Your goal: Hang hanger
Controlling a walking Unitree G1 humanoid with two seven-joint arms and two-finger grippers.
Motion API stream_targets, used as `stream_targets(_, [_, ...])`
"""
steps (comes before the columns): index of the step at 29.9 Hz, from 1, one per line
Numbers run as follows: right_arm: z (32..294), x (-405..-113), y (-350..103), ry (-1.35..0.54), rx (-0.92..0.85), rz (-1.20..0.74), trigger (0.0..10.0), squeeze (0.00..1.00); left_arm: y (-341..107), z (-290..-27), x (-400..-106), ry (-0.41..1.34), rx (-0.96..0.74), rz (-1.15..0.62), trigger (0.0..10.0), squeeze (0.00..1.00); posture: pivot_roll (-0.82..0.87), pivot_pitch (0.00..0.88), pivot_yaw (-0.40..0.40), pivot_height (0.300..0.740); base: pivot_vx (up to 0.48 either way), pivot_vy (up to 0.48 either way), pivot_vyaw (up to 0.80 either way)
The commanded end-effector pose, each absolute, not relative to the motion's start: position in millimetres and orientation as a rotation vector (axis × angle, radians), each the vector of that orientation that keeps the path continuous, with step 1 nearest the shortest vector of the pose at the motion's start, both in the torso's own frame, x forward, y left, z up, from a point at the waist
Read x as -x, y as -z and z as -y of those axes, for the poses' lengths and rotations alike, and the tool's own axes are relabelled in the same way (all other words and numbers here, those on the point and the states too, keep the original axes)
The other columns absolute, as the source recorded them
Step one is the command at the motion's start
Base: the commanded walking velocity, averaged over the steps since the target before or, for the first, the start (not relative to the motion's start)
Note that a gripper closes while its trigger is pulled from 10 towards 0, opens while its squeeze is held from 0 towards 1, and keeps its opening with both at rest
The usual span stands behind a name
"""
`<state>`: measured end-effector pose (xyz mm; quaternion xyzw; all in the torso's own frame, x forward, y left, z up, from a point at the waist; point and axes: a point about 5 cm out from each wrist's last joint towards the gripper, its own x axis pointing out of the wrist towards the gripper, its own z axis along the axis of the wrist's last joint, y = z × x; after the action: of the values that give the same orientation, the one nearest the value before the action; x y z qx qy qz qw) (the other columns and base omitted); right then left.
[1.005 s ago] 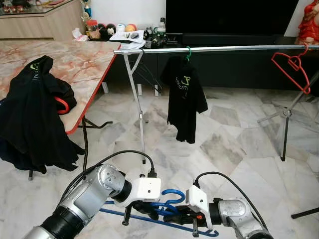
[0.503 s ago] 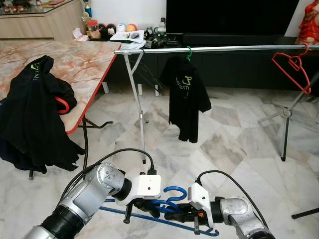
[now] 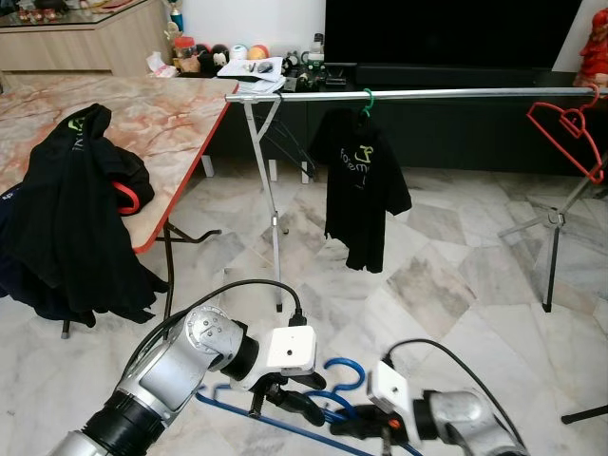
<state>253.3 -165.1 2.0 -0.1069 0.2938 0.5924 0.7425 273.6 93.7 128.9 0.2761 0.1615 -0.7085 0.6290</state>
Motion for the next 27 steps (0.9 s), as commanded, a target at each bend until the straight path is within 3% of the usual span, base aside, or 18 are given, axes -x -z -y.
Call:
stream_targets(1, [166,-247,5,-1.294,0.251,-0.683,0.0,0.0,-128,-96,-271,1.635,-0.644,-0.387,10.0,1.0,-0.02,0.072,0.008,0.74,0.0,0.0,0.0])
stream_targets(9, [185,-251,19,-0.91,0.328,-0.701,0.0,0.0,-108,-135,-287,1.368,-0.654,-0.477,10.0,1.0,-0.02,0.085,0.018,0.74,0.0,0.0,0.0])
stream_targets(10, [189,-253,20,-0.83,0.318,-0.699,0.0,0.0,-101,-143,-293,1.277,-0.636,-0.488,10.0,0.0,-0.02,0.085,0.018,0.74,0.0,0.0,0.0])
stream_targets(13, [201,-258,22,-0.551,0.217,-0.67,0.0,0.0,-78,-169,-302,0.99,-0.596,-0.501,10.0,0.0,-0.02,0.095,0.022,0.74,0.0,0.0,0.0])
stream_targets(16, [215,-255,27,-0.227,0.069,-0.651,0.0,0.0,-44,-195,-292,0.708,-0.438,-0.581,10.0,0.0,-0.03,0.107,0.029,0.74,0.0,0.0,0.0])
stream_targets(23, [223,-249,30,0.074,-0.09,-0.576,0.0,0.0,5,-223,-262,0.385,-0.299,-0.702,10.0,0.0,-0.04,0.118,0.034,0.74,0.0,0.0,0.0])
stream_targets(24, [223,-248,30,0.157,-0.141,-0.544,0.0,0.0,25,-233,-244,0.268,-0.272,-0.773,10.0,0.0,-0.04,0.119,0.036,0.74,0.0,0.0,0.0])
stream_targets(26, [221,-247,31,0.219,-0.188,-0.522,0.0,0.0,42,-239,-224,0.203,-0.283,-0.847,10.0,0.0,-0.05,0.12,0.038,0.74,0.0,0.0,0.0])
stream_targets(27, [218,-246,31,0.251,-0.219,-0.511,1.3,0.0,51,-240,-211,0.172,-0.262,-0.889,10.0,0.0,-0.05,0.117,0.04,0.74,0.0,0.0,0.0])
